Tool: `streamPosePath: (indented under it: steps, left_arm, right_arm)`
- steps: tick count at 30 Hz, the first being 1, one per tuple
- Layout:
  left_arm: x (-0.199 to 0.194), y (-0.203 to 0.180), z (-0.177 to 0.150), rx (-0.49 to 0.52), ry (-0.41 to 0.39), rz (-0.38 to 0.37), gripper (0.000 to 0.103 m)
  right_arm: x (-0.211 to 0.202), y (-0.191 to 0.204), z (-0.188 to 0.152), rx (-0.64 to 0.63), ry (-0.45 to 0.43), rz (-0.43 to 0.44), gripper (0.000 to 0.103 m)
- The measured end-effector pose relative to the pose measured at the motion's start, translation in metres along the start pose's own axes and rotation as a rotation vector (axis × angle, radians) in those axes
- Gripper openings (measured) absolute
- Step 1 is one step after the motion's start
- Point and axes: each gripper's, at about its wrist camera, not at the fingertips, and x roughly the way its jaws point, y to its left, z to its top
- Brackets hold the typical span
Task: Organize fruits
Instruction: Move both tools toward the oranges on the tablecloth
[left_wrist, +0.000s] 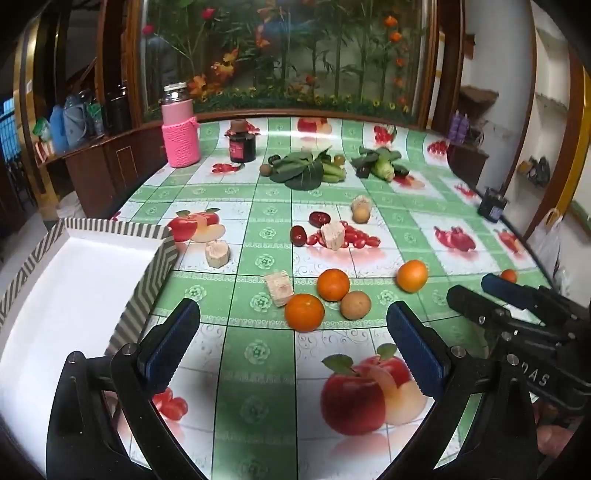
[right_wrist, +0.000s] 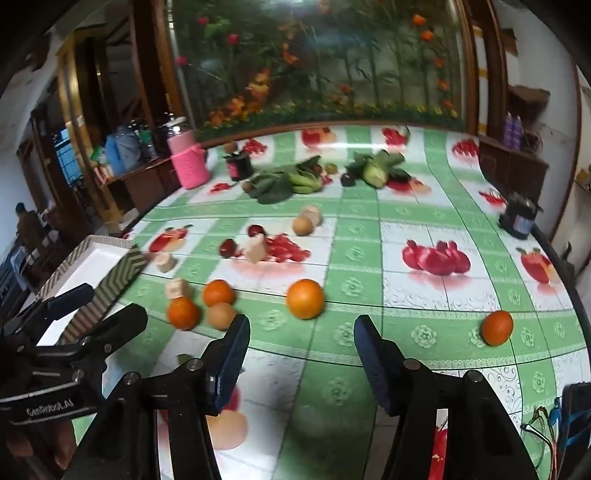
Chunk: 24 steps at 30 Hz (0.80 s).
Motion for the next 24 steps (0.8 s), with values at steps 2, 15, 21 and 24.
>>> streamPosePath:
  steps: [2, 15, 21, 24]
  left_arm:
    - [-0.006, 0.003, 0.0, -0.002, -0.004, -0.002, 0.102]
    - [-0.017, 0.006, -0.01, 0.009, -0.01, 0.028, 0.102]
    - [-0.017, 0.008, -0.011, 0.011, -0.016, 0.04, 0.102]
    - [-0.015, 0.011, -0.012, 0.006, -0.008, 0.04, 0.102]
  right_arm:
    - [-0.005, 0.004, 0.0, -0.013, -0.011, 0.005, 0.058]
    - [-0.018, 0.008, -0.007, -0.014, -0.032, 0.032, 0.058]
    - [-0.018, 0.01, -0.007, -0.014, -0.03, 0.03, 0.058]
    - [-0.017, 0.012, -0.008, -0.023, -0.026, 0.03, 0.058]
